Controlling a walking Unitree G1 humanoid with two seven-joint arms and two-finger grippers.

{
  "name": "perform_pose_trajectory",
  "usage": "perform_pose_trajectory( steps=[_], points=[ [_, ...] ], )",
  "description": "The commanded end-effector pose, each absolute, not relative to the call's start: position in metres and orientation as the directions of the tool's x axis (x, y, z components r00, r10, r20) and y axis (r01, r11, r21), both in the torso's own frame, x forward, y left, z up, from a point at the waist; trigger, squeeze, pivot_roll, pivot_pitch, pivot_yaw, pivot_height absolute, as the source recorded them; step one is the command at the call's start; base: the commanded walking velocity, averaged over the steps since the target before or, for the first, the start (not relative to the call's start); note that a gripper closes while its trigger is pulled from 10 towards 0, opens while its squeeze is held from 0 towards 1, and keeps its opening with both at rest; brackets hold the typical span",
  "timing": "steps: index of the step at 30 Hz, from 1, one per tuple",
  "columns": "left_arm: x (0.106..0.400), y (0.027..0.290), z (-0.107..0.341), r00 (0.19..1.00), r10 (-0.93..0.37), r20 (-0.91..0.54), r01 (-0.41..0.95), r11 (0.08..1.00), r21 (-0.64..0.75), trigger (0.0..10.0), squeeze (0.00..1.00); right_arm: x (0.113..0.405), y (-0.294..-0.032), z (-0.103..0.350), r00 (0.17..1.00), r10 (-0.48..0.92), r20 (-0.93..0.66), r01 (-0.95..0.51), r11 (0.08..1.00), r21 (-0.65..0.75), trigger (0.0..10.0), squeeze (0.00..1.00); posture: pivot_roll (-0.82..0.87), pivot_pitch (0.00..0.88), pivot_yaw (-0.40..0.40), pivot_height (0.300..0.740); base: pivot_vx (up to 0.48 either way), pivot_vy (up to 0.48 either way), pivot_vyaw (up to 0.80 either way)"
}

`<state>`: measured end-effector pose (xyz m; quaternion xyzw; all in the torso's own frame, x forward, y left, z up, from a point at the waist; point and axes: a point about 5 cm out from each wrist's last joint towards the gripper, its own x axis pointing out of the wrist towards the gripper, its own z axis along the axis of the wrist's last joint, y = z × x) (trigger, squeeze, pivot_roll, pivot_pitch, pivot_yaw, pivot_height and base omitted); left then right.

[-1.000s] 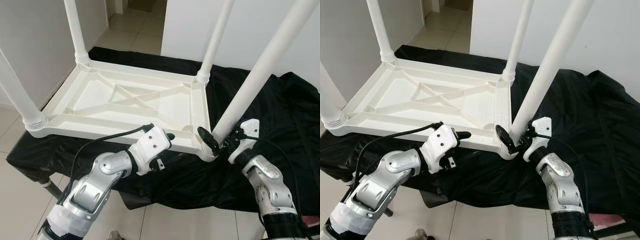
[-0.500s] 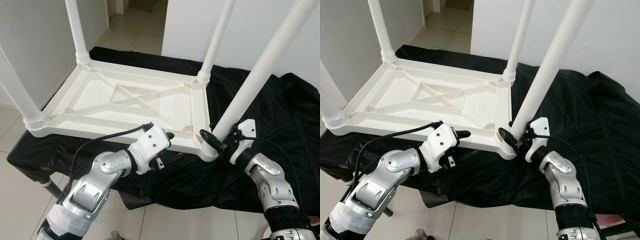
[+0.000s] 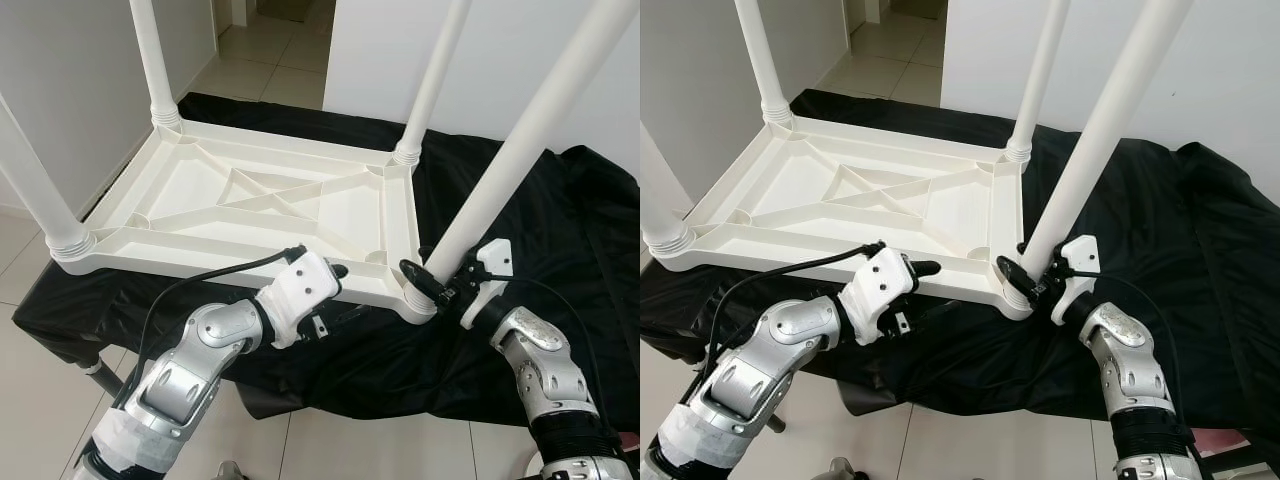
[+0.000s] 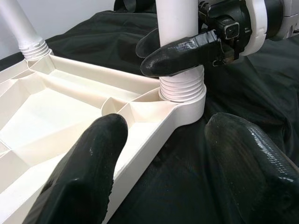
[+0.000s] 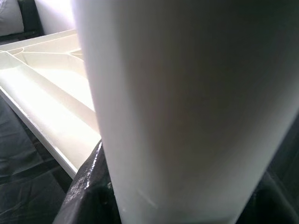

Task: Building children table

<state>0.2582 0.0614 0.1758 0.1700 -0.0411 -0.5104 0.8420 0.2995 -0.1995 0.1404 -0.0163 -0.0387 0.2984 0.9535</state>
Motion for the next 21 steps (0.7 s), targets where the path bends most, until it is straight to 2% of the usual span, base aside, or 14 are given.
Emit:
perform_pose_trajectory(
  steps=[1,5,10,13,16,17,19,21],
  points=[
    [0.256,0.062,0.176,0.482,-0.870,-0.108,0.842,0.425,0.334,10.0,0.00,0.298,-0.196,0.134,0.867,0.497,0.029,-0.496,0.868,-0.037,10.0,0.00,0.03,0.078,-0.069,0.740,0.000,0.000,0.00],
    [0.256,0.063,0.175,0.482,-0.869,-0.108,0.841,0.425,0.334,10.0,0.00,0.299,-0.196,0.134,0.887,0.462,0.024,-0.461,0.887,-0.042,10.0,0.00,0.03,0.078,-0.069,0.740,0.000,0.000,0.00],
    [0.255,0.063,0.175,0.483,-0.869,-0.108,0.842,0.426,0.332,10.0,0.00,0.300,-0.189,0.133,0.940,0.340,0.010,-0.340,0.940,-0.018,10.0,0.00,0.03,0.081,-0.065,0.740,0.000,0.000,0.00],
    [0.255,0.061,0.175,0.478,-0.872,-0.109,0.845,0.422,0.330,10.0,0.00,0.301,-0.185,0.127,0.990,0.134,-0.040,-0.134,0.991,0.016,10.0,0.00,0.03,0.082,-0.067,0.740,0.000,0.000,0.00],
    [0.255,0.062,0.175,0.478,-0.871,-0.110,0.845,0.422,0.330,10.0,0.00,0.301,-0.184,0.126,0.996,0.070,-0.050,-0.069,0.997,0.014,10.0,0.00,0.03,0.083,-0.067,0.740,0.000,0.000,0.00],
    [0.254,0.062,0.175,0.479,-0.871,-0.110,0.844,0.422,0.330,10.0,0.00,0.299,-0.183,0.124,0.998,0.000,-0.057,0.000,1.000,0.005,10.0,0.00,0.04,0.084,-0.072,0.740,0.000,0.000,0.00],
    [0.254,0.062,0.175,0.479,-0.871,-0.110,0.844,0.422,0.330,10.0,0.00,0.299,-0.183,0.124,0.998,0.000,-0.057,0.000,1.000,0.005,10.0,0.00,0.04,0.084,-0.072,0.740,0.000,0.000,0.00],
    [0.254,0.061,0.174,0.483,-0.869,-0.109,0.843,0.427,0.327,10.0,0.00,0.294,-0.172,0.122,0.977,-0.206,-0.058,0.209,0.977,0.037,10.0,0.00,0.05,0.082,-0.075,0.740,0.000,0.000,0.00]
  ],
)
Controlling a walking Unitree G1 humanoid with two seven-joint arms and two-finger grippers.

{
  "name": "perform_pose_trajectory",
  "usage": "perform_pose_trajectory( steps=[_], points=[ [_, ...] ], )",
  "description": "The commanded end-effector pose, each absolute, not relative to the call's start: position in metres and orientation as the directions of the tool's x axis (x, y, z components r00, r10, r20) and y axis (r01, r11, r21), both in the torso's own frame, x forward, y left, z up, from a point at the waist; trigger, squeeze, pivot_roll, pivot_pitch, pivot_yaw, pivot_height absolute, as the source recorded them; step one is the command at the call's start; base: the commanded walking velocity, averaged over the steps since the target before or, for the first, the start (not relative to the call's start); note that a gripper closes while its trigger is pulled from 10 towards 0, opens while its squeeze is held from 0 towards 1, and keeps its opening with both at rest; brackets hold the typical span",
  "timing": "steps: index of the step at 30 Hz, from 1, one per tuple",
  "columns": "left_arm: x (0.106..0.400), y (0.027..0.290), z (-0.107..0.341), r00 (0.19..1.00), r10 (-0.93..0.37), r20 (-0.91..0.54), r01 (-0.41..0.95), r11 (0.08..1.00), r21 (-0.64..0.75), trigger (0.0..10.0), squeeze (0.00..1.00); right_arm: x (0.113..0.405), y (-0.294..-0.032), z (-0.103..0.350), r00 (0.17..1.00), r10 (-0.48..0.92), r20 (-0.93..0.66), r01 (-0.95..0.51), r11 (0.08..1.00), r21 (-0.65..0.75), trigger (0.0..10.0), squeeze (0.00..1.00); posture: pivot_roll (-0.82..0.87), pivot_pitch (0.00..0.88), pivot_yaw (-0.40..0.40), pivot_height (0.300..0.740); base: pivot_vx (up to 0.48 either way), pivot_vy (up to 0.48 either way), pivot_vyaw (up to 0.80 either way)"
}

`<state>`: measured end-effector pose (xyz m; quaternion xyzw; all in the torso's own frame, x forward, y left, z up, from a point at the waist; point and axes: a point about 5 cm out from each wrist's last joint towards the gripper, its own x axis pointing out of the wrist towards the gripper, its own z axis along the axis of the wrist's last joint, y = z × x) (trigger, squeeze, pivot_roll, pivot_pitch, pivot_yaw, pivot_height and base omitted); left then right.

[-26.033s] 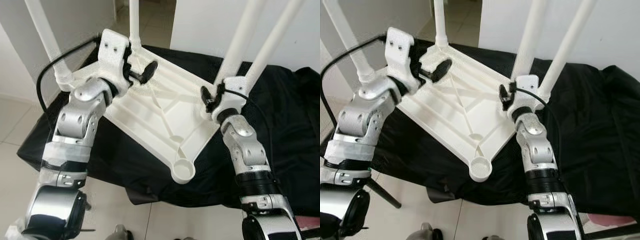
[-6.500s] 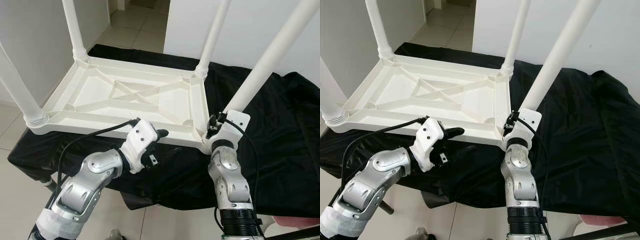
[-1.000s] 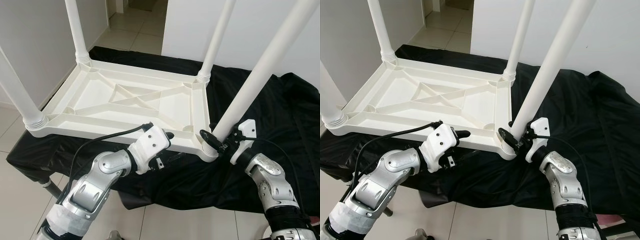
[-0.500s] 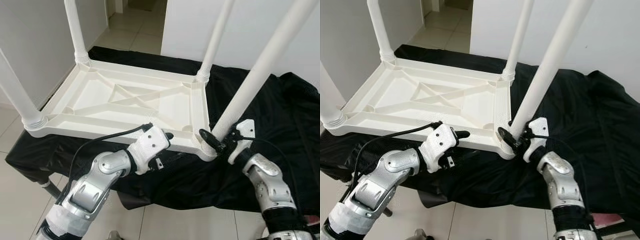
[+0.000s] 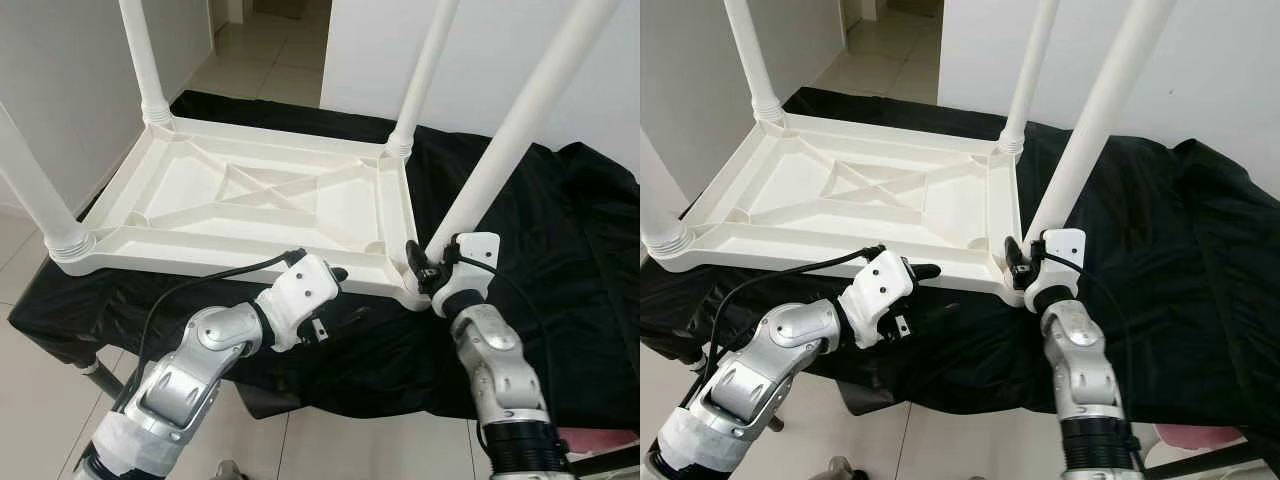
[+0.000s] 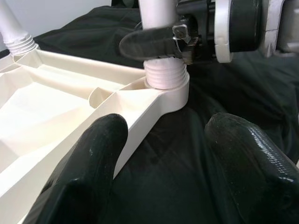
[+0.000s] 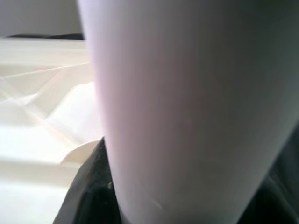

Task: Building children table

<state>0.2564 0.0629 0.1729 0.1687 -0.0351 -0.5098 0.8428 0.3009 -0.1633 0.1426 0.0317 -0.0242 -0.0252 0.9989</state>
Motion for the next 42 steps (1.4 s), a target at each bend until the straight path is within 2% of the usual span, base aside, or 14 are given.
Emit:
perform_pose_trajectory(
  steps=[1,4,6,13,14,15,16,22,23,25,26,28,35,42],
  points=[
    [0.254,0.061,0.174,0.483,-0.869,-0.109,0.843,0.427,0.327,10.0,0.00,0.294,-0.172,0.122,0.977,-0.206,-0.058,0.209,0.977,0.037,10.0,0.00,0.05,0.082,-0.075,0.740,0.000,0.000,0.00],
    [0.253,0.061,0.174,0.484,-0.869,-0.107,0.843,0.430,0.323,10.0,0.00,0.294,-0.156,0.124,0.963,-0.261,-0.066,0.267,0.959,0.095,10.0,0.00,0.05,0.081,-0.075,0.740,0.000,0.000,0.00],
    [0.253,0.060,0.174,0.484,-0.869,-0.107,0.843,0.430,0.323,10.0,0.00,0.295,-0.151,0.126,0.968,-0.242,-0.064,0.248,0.963,0.102,10.0,0.00,0.04,0.081,-0.074,0.740,0.000,0.000,0.00],
    [0.254,0.059,0.174,0.484,-0.869,-0.104,0.842,0.430,0.324,10.0,0.00,0.296,-0.147,0.133,0.977,-0.209,-0.043,0.212,0.969,0.126,10.0,0.00,0.04,0.081,-0.082,0.740,0.000,0.000,0.00],
    [0.254,0.059,0.174,0.484,-0.869,-0.103,0.843,0.431,0.323,10.0,0.00,0.296,-0.148,0.134,0.975,-0.220,-0.037,0.223,0.967,0.123,10.0,0.39,0.04,0.081,-0.082,0.740,0.000,0.000,0.00],
    [0.254,0.059,0.174,0.484,-0.869,-0.103,0.843,0.431,0.323,10.0,0.00,0.296,-0.148,0.134,0.975,-0.220,-0.037,0.223,0.967,0.123,10.0,0.39,0.04,0.081,-0.082,0.740,0.000,0.000,0.00],
    [0.253,0.059,0.174,0.484,-0.869,-0.103,0.842,0.431,0.323,10.0,0.00,0.296,-0.148,0.136,0.974,-0.226,-0.028,0.228,0.965,0.126,10.0,1.00,0.04,0.081,-0.082,0.740,0.000,0.000,0.00],
    [0.252,0.058,0.173,0.484,-0.869,-0.103,0.844,0.432,0.319,10.0,0.00,0.295,-0.150,0.140,0.975,-0.221,0.000,0.219,0.967,0.134,10.0,1.00,0.04,0.080,-0.084,0.740,0.000,0.000,0.00],
    [0.252,0.058,0.173,0.484,-0.869,-0.104,0.844,0.432,0.318,10.0,0.00,0.295,-0.155,0.143,0.983,-0.179,0.025,0.174,0.974,0.146,10.0,0.71,0.04,0.079,-0.082,0.740,0.000,0.000,0.00],
    [0.252,0.058,0.173,0.485,-0.869,-0.104,0.844,0.432,0.318,10.0,0.00,0.296,-0.157,0.145,0.986,-0.164,0.037,0.157,0.976,0.150,10.0,0.71,0.04,0.079,-0.082,0.740,0.000,0.000,0.00],
    [0.252,0.058,0.173,0.484,-0.869,-0.105,0.844,0.431,0.319,10.0,0.00,0.296,-0.158,0.146,0.989,-0.143,0.044,0.135,0.978,0.156,10.0,0.00,0.04,0.079,-0.082,0.740,0.000,0.000,0.00],
    [0.251,0.058,0.173,0.478,-0.872,-0.108,0.847,0.424,0.321,10.0,0.00,0.297,-0.161,0.145,0.996,-0.075,0.053,0.066,0.986,0.151,10.0,0.00,0.04,0.077,-0.081,0.740,0.000,0.000,0.00],
    [0.251,0.056,0.172,0.473,-0.874,-0.109,0.849,0.418,0.324,10.0,0.00,0.298,-0.164,0.144,0.997,0.014,0.071,-0.021,0.995,0.100,10.0,0.00,0.04,0.072,-0.081,0.740,0.000,0.000,0.00],
    [0.254,0.056,0.171,0.481,-0.870,-0.110,0.842,0.424,0.333,10.0,0.00,0.301,-0.170,0.139,0.993,0.095,0.067,-0.103,0.987,0.120,10.0,0.00,0.04,0.058,-0.085,0.740,0.000,0.000,0.00]
  ],
)
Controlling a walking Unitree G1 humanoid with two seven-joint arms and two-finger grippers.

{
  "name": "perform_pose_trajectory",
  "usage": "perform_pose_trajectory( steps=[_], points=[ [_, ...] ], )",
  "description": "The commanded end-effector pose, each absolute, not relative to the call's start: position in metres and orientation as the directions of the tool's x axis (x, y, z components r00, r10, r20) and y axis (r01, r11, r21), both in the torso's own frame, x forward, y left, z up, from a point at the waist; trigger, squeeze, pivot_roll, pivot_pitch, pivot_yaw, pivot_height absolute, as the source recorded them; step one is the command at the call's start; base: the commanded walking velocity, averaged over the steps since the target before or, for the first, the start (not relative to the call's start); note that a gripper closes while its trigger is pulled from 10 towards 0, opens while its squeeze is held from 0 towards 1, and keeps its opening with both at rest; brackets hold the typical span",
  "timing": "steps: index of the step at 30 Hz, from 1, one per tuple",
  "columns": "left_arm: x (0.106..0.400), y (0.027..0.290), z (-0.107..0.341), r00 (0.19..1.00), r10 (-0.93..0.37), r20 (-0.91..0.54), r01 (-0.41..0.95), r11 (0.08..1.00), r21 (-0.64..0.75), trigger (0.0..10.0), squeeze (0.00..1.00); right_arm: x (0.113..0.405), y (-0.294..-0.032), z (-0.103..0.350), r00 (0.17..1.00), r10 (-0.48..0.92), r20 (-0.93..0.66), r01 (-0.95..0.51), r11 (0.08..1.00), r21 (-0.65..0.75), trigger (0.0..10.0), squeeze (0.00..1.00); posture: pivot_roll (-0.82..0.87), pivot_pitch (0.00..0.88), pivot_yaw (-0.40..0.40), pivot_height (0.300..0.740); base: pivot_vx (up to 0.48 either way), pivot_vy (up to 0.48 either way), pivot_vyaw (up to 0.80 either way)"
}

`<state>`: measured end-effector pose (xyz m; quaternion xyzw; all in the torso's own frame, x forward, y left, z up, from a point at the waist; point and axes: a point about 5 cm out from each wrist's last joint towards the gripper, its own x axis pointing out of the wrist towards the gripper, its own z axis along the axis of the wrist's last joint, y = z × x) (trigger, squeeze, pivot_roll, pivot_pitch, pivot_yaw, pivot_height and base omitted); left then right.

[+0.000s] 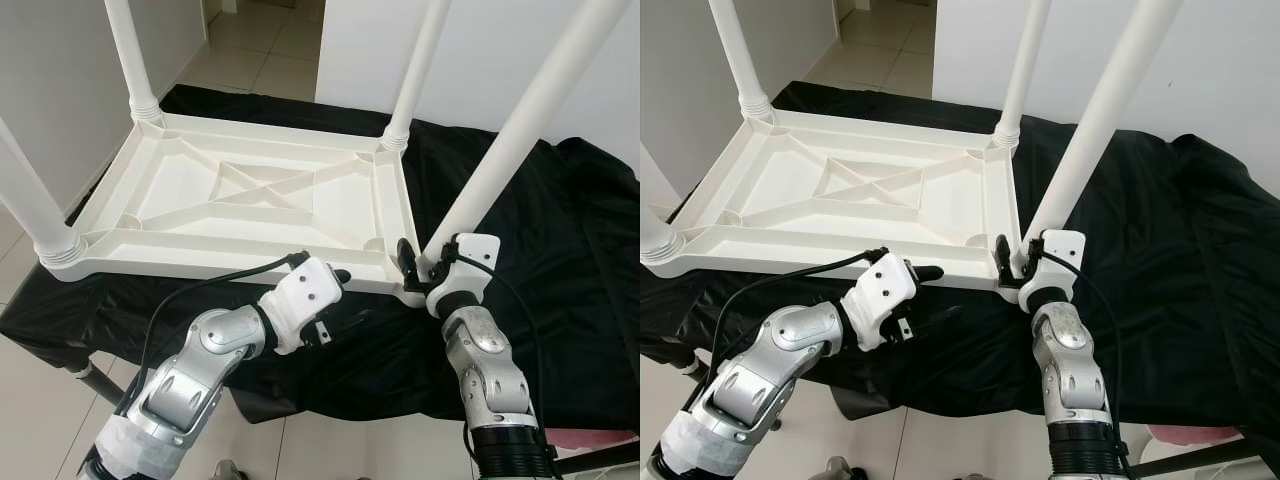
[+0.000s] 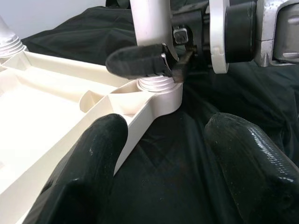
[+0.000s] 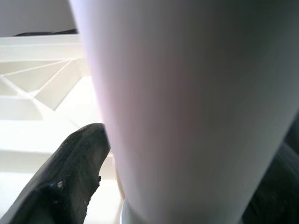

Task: Building children table

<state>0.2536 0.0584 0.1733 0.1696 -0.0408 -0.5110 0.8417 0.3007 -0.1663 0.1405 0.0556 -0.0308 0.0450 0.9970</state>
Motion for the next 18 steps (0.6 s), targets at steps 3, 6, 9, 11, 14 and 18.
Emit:
perform_pose_trajectory(
  steps=[3,6,9,11,14,18],
  points=[
    [0.254,0.056,0.172,0.482,-0.870,-0.108,0.842,0.425,0.331,10.0,0.00,0.302,-0.172,0.140,0.988,0.130,0.079,-0.138,0.985,0.104,10.0,0.00,0.04,0.056,-0.085,0.740,0.000,0.000,0.00],
    [0.255,0.056,0.170,0.485,-0.868,-0.110,0.841,0.428,0.330,10.0,0.00,0.302,-0.174,0.139,0.977,0.192,0.092,-0.196,0.980,0.036,10.0,0.00,0.04,0.050,-0.084,0.740,0.000,0.000,0.00],
    [0.255,0.056,0.168,0.488,-0.866,-0.111,0.840,0.431,0.330,10.0,0.00,0.302,-0.175,0.138,0.972,0.216,0.092,-0.219,0.975,0.023,10.0,0.00,0.04,0.048,-0.082,0.740,0.000,0.000,0.00],
    [0.255,0.055,0.164,0.492,-0.863,-0.115,0.840,0.437,0.322,10.0,0.00,0.305,-0.178,0.140,0.951,0.293,0.104,-0.294,0.956,-0.002,10.0,0.00,0.04,0.047,-0.081,0.740,0.000,0.000,0.00],
    [0.255,0.054,0.163,0.495,-0.861,-0.115,0.840,0.441,0.316,10.0,0.00,0.307,-0.179,0.142,0.937,0.332,0.112,-0.332,0.943,-0.016,10.0,0.00,0.04,0.047,-0.080,0.740,0.000,0.000,0.00],
    [0.255,0.053,0.157,0.506,-0.854,-0.121,0.837,0.452,0.309,10.0,0.00,0.312,-0.184,0.145,0.910,0.401,0.104,-0.398,0.916,-0.052,10.0,0.00,0.04,0.051,-0.077,0.740,0.000,0.000,0.00]
  ],
)
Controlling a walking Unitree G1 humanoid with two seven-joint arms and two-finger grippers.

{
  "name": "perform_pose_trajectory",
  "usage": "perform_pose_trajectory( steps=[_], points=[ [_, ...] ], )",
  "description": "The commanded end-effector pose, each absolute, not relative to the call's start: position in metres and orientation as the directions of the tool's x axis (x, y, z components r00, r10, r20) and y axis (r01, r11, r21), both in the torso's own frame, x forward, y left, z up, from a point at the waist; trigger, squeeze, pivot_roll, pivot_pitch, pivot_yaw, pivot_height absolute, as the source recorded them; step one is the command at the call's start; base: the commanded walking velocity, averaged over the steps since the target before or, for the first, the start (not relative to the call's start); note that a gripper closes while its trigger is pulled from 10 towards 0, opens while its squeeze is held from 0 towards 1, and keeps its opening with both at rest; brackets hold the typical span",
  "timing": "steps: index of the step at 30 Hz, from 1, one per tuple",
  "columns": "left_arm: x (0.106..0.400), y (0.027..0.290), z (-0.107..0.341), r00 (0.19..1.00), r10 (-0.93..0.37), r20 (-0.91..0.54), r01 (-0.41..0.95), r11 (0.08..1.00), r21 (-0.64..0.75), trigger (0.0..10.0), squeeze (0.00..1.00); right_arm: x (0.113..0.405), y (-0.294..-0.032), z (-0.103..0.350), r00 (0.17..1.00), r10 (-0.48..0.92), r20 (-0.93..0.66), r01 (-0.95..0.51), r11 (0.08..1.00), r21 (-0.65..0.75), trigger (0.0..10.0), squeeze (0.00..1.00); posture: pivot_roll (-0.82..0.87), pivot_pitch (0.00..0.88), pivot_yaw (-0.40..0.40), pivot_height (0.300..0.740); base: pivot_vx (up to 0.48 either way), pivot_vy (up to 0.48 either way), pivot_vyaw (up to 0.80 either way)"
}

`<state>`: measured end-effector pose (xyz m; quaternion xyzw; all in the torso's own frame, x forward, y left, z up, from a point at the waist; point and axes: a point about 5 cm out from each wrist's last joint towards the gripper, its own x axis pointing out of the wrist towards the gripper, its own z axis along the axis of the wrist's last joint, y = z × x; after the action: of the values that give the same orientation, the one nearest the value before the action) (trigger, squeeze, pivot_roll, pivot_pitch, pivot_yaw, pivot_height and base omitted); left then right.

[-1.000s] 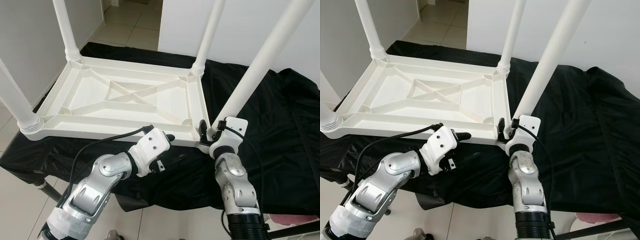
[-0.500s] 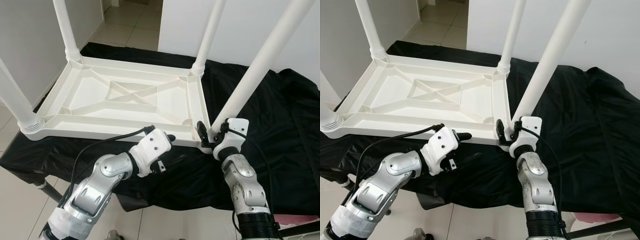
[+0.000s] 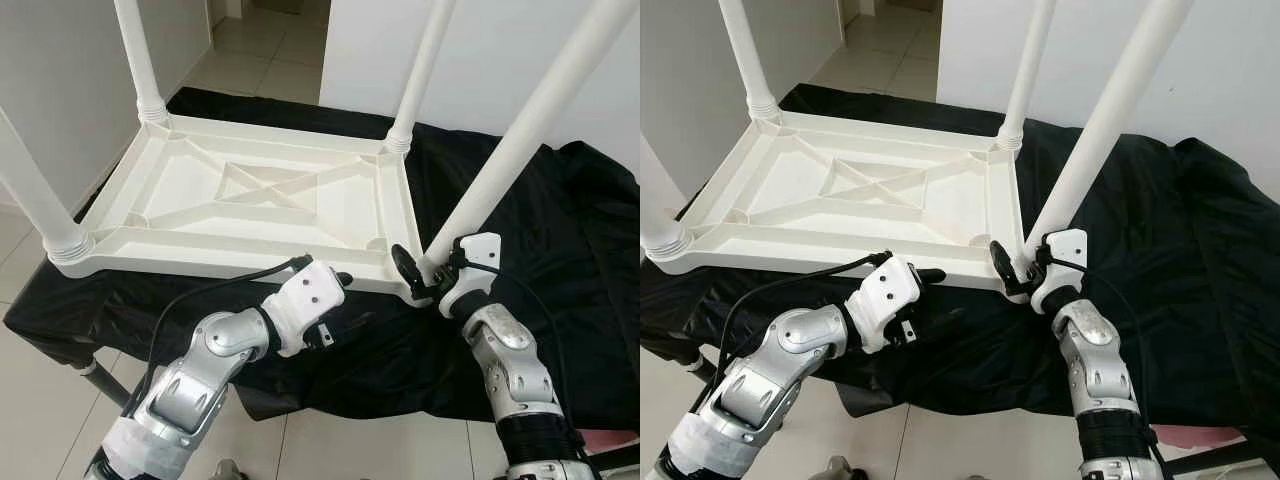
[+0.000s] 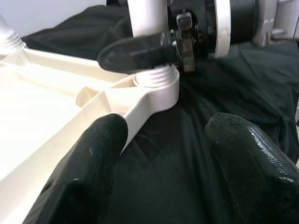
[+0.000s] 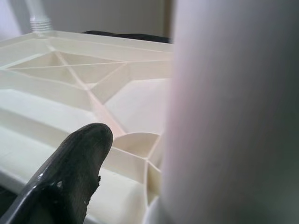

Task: Building children table

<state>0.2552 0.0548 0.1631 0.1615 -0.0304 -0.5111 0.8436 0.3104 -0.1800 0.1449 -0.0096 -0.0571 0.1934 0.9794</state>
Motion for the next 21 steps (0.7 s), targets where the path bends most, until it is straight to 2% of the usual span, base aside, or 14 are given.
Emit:
perform_pose_trajectory(
  steps=[1,5,6,7,8,9,14,15,16,21],
  points=[
    [0.255,0.053,0.157,0.506,-0.854,-0.121,0.837,0.452,0.309,10.0,0.00,0.312,-0.184,0.145,0.910,0.401,0.104,-0.398,0.916,-0.052,10.0,0.00,0.04,0.051,-0.077,0.740,0.000,0.000,0.00],
    [0.250,0.049,0.155,0.496,-0.860,-0.123,0.843,0.442,0.306,10.0,0.00,0.318,-0.187,0.142,0.898,0.433,0.079,-0.427,0.901,-0.079,10.0,0.00,0.04,0.054,-0.077,0.740,0.000,0.000,0.00],
    [0.249,0.048,0.155,0.495,-0.861,-0.122,0.844,0.441,0.306,10.0,0.00,0.319,-0.188,0.142,0.897,0.436,0.076,-0.430,0.899,-0.080,9.5,0.00,0.04,0.054,-0.077,0.740,0.000,0.000,0.00],
    [0.249,0.048,0.155,0.495,-0.860,-0.122,0.843,0.442,0.307,10.0,0.00,0.320,-0.189,0.141,0.895,0.439,0.074,-0.434,0.897,-0.080,7.1,0.00,0.05,0.054,-0.078,0.740,0.000,0.000,0.00],
    [0.249,0.048,0.155,0.496,-0.860,-0.122,0.842,0.442,0.308,10.0,0.00,0.320,-0.190,0.140,0.895,0.441,0.072,-0.435,0.897,-0.081,7.1,0.00,0.05,0.054,-0.078,0.740,0.000,0.000,0.00],
    [0.250,0.049,0.155,0.498,-0.858,-0.123,0.841,0.443,0.311,10.0,0.00,0.321,-0.191,0.139,0.895,0.441,0.068,-0.436,0.896,-0.080,2.8,0.00,0.05,0.056,-0.079,0.740,0.000,0.000,0.00],
    [0.250,0.049,0.155,0.501,-0.857,-0.122,0.838,0.445,0.316,10.0,0.00,0.322,-0.192,0.137,0.892,0.447,0.066,-0.442,0.893,-0.078,2.8,0.00,0.05,0.056,-0.079,0.740,0.000,0.000,0.00],
    [0.251,0.049,0.155,0.502,-0.856,-0.121,0.837,0.446,0.317,10.0,0.00,0.322,-0.193,0.137,0.890,0.450,0.067,-0.445,0.892,-0.079,0.9,0.00,0.05,0.056,-0.079,0.740,0.000,0.000,0.00],
    [0.251,0.050,0.155,0.503,-0.856,-0.121,0.836,0.446,0.319,10.0,0.00,0.322,-0.193,0.136,0.889,0.452,0.065,-0.447,0.891,-0.076,0.0,0.00,0.05,0.058,-0.078,0.740,0.000,0.000,0.00],
    [0.252,0.051,0.156,0.506,-0.854,-0.122,0.833,0.447,0.326,10.0,0.00,0.321,-0.195,0.133,0.887,0.458,0.063,-0.453,0.888,-0.077,0.0,0.00,0.05,0.060,-0.071,0.740,0.000,0.000,0.00]
  ],
)
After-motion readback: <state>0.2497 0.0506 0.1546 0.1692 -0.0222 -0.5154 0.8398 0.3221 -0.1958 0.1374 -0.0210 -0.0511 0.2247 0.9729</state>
